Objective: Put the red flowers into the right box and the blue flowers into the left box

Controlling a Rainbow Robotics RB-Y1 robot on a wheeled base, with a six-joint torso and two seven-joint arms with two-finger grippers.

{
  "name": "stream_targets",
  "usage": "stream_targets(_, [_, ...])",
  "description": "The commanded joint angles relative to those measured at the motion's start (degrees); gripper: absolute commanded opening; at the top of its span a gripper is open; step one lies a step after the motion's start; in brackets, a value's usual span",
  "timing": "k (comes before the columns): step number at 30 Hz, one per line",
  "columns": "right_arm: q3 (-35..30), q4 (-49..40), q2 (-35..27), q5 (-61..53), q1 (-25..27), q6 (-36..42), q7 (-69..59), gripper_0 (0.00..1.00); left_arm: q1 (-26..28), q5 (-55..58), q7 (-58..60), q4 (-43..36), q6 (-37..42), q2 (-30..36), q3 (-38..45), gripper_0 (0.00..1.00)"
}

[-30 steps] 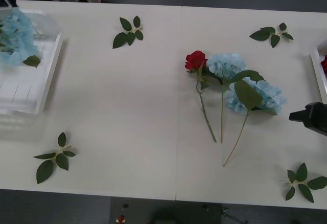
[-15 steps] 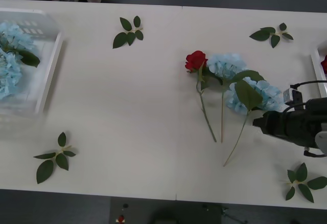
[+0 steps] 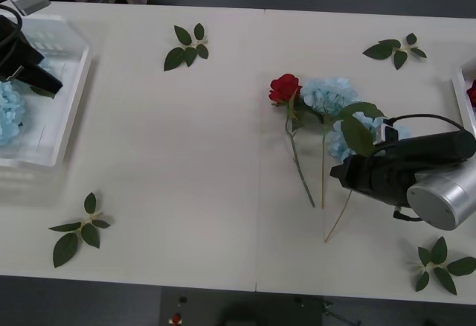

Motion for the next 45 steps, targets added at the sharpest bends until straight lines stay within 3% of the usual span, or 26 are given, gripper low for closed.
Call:
stream_targets(1, [0.1, 1.81, 1.28, 0.89, -2.47, 0.07, 0.94, 0.75, 6.61, 7.27, 0.32, -2.41, -7.63, -7.41, 3.1, 1.0])
stream_targets(5, [2.03, 4.79, 1.98, 2.64, -4.23, -0.45, 1.56, 0.69, 12.41, 6.3, -9.0, -8.3, -17.3, -13.13, 5.56, 1.0])
stream_targets(8, [3.52, 7.26, 1.98, 3.44, -5.2, -2.39, 1.65, 0.54, 17.95, 2.17, -15.06, -14.63, -23.45, -18.22, 9.25, 1.0])
stream_targets(11, [3.7, 8.75, 2.07, 3.26, -5.64, -3.18, 1.73, 0.22, 22.78, -0.91, -17.44, -20.87, -28.55, -21.92, 11.01, 1.0])
stream_targets(12, [3.7, 9.01, 1.98, 3.26, -5.72, -3.09, 1.91, 0.06, 24.37, -0.99, -17.44, -23.59, -30.74, -22.09, 10.92, 1.0])
stream_targets(13, [3.7, 9.01, 1.98, 3.08, -5.9, -3.09, 1.91, 0.0, 25.86, -1.08, -17.35, -26.32, -32.76, -21.83, 10.92, 1.0])
stream_targets(20, [2.12, 8.84, 0.14, 0.62, -6.52, -3.62, 4.28, 0.0, 27.09, 2.17, -17.26, -40.91, -40.32, -10.93, 8.99, 1.0])
stream_targets(24, [-3.68, 7.96, -2.94, -7.46, -6.52, -3.53, 14.57, 0.0, 27.18, 9.11, -17.7, -44.78, -40.5, -7.06, 8.99, 1.0])
stream_targets(30, [-12.39, 5.41, -6.81, -26.01, -6.43, -3.79, 38.38, 0.0, 27.18, 12.37, -18.4, -45.3, -40.5, -8.12, 9.07, 1.0])
stream_targets(34, [-16.6, 2.51, -6.98, -38.31, -6.52, -4.32, 47.79, 0.0, 27.18, 13.68, -18.67, -43.9, -40.5, -9.26, 8.99, 1.0])
stream_targets(38, [-18.54, -0.48, -5.14, -48.51, -6.95, -9.15, 51.66, 0.0, 27.18, 13.68, -18.67, -43.9, -40.5, -9.26, 8.99, 1.0])
stream_targets(45, [-20.47, -0.13, 4.53, -49.12, -12.32, -10.56, 51.92, 0.0, 27.18, 13.68, -18.67, -43.9, -40.5, -9.26, 8.99, 1.0])
